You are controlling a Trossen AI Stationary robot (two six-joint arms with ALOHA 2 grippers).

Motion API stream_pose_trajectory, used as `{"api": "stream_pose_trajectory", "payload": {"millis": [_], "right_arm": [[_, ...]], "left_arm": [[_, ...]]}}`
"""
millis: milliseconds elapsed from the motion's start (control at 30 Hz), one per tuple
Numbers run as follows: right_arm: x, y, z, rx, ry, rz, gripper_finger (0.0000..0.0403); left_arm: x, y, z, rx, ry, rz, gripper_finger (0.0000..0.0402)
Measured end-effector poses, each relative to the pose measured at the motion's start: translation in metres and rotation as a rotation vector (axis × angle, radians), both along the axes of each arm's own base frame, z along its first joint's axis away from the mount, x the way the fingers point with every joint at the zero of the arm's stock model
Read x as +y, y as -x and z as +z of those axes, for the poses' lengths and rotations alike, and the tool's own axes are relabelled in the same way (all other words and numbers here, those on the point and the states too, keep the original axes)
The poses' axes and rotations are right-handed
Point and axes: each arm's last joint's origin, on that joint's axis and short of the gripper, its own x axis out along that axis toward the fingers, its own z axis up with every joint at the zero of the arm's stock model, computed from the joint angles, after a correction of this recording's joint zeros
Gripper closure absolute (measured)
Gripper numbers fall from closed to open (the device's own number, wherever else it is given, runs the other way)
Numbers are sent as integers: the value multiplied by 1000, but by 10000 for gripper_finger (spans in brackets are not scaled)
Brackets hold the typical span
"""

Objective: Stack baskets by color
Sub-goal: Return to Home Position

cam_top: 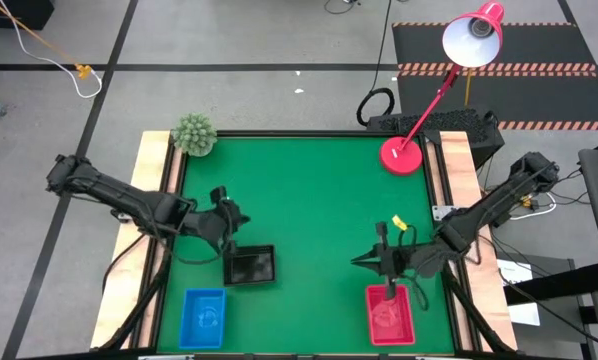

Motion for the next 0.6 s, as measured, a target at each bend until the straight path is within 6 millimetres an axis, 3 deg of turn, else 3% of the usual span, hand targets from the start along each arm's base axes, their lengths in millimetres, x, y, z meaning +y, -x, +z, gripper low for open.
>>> {"api": "stream_pose_trajectory", "payload": {"millis": [167, 333, 500, 600], "right_arm": [[-14, 18, 18, -81, 15, 28, 390], [-34, 41, 13, -150, 42, 33, 390], [-53, 56, 0, -180, 16, 85, 390], [-62, 60, -8, -189, -1, 113, 390]], "left_arm": [[-2, -7, 31, -233, -131, -142, 380], [-1, -5, 48, -348, -202, -243, 380], [1, -6, 51, -382, -206, -276, 380], [1, -7, 37, -381, -205, -311, 380]]}}
